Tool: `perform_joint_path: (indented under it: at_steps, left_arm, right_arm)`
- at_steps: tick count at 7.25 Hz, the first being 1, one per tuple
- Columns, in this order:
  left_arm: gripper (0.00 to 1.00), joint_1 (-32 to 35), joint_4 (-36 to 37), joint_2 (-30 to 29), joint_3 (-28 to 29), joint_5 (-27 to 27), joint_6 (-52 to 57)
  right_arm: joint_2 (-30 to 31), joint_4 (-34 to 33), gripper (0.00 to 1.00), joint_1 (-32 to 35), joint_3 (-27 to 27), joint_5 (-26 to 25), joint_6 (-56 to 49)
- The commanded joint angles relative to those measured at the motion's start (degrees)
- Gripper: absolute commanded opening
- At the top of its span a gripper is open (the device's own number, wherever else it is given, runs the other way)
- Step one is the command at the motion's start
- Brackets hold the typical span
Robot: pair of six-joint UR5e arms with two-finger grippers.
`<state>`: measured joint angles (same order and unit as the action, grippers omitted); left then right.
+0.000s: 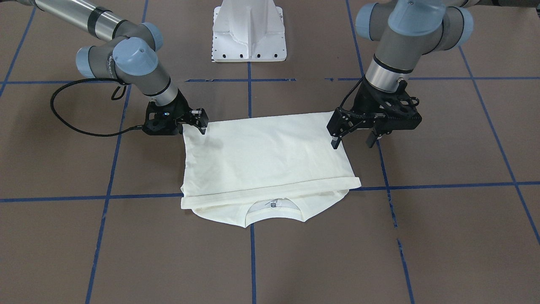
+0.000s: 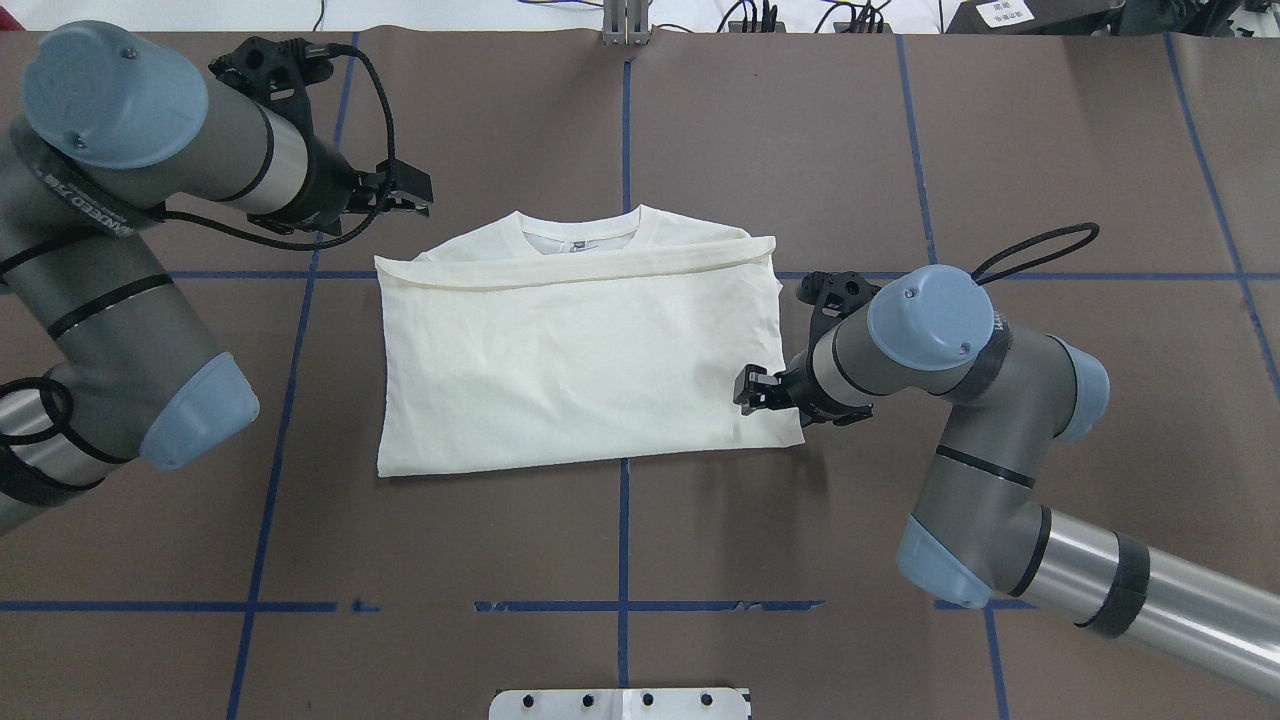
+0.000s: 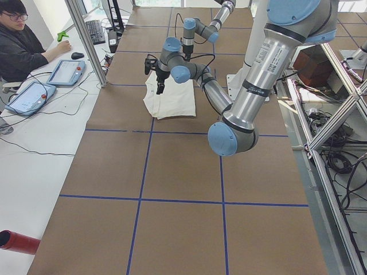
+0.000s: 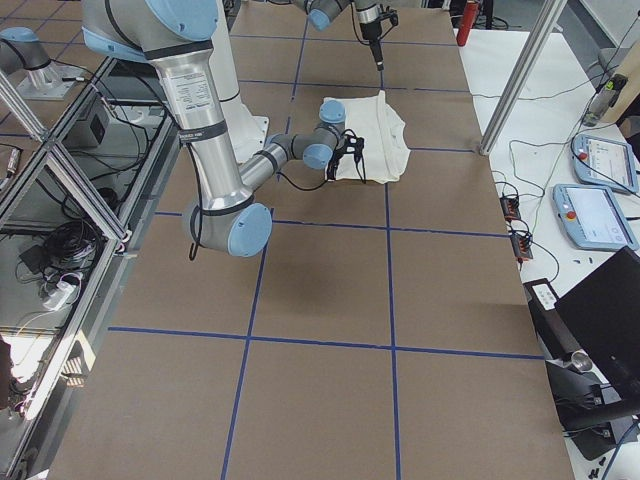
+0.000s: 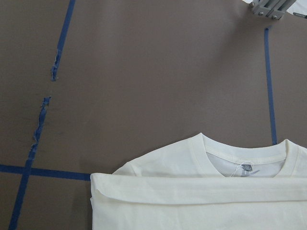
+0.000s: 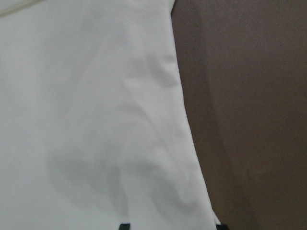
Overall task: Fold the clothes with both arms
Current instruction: 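Move the right gripper down to the folded shirt's nearby side edge, then grasp the side edge of the folded shirt with the right gripper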
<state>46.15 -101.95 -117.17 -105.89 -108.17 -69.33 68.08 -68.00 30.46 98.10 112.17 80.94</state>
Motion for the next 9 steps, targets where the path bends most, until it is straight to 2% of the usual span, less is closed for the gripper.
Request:
perform_joint_path:
  at_steps: [1,4,6,8,9]
  left_arm:
    - [1.0,-0.1,0.0,-0.1,0.0,0.0,0.0]
    - [1.0,-0.2,0.0,-0.2,-0.1,0.0,0.0]
    - [1.0,-0.2,0.0,-0.3,-0.3,-0.1,0.0]
    - [0.99,-0.2,0.0,-0.3,-0.3,0.0,-0.8]
    - [0.99,-0.3,-0.1,-0.3,-0.3,0.0,-1.0]
  right_arm:
    - [0.2,-2.5,0.25,-0.7,1.3,0.1,-0.1]
    - [1.2,-2.6,0.25,-0.9,1.1,0.2,-0.2]
    - [1.7,-2.6,0.0,-0.8,1.2,0.5,-0.4]
    - [4.8,-2.6,0.0,-0.8,4.3,0.0,-0.3]
    - [9.1,-2.6,0.0,-1.9,9.1,0.0,-0.3]
